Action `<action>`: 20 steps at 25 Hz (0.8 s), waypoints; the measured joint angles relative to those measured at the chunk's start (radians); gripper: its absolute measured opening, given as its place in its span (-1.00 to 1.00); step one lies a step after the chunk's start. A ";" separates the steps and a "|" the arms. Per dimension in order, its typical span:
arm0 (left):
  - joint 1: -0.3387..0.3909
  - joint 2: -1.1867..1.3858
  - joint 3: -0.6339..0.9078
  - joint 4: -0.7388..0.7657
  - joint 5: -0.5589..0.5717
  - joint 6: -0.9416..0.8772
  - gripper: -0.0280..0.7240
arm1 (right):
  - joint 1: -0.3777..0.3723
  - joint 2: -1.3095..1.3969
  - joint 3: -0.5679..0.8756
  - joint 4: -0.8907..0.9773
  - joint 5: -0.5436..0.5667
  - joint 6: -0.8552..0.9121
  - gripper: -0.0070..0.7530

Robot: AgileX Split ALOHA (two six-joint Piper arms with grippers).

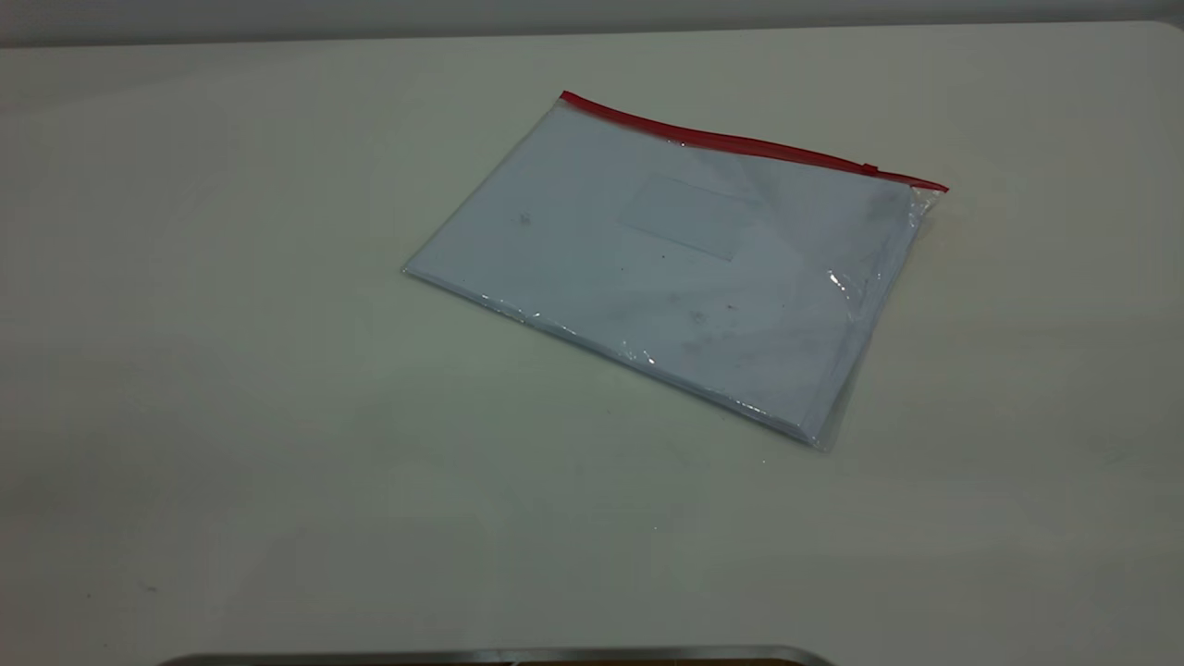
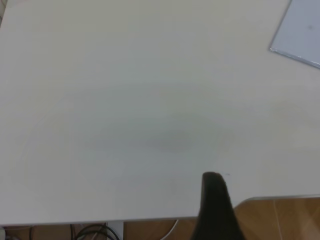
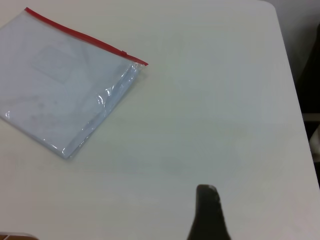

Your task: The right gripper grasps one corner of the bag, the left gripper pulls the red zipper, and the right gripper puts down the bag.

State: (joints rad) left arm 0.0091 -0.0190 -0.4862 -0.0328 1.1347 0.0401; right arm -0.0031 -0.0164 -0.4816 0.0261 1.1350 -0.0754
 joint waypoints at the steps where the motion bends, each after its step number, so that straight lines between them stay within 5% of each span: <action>1: 0.000 0.000 0.000 0.000 0.000 0.000 0.63 | 0.000 0.000 0.000 0.000 0.000 0.000 0.58; 12: 0.000 0.023 -0.012 0.000 -0.006 -0.014 0.63 | 0.000 0.000 0.000 0.028 -0.008 0.000 0.58; 20: 0.001 0.461 -0.208 -0.009 -0.205 -0.040 0.63 | 0.000 0.215 -0.083 0.037 -0.107 0.000 0.58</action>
State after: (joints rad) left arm 0.0103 0.4415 -0.6945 -0.0419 0.9297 0.0000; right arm -0.0031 0.1986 -0.5644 0.0633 1.0285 -0.0754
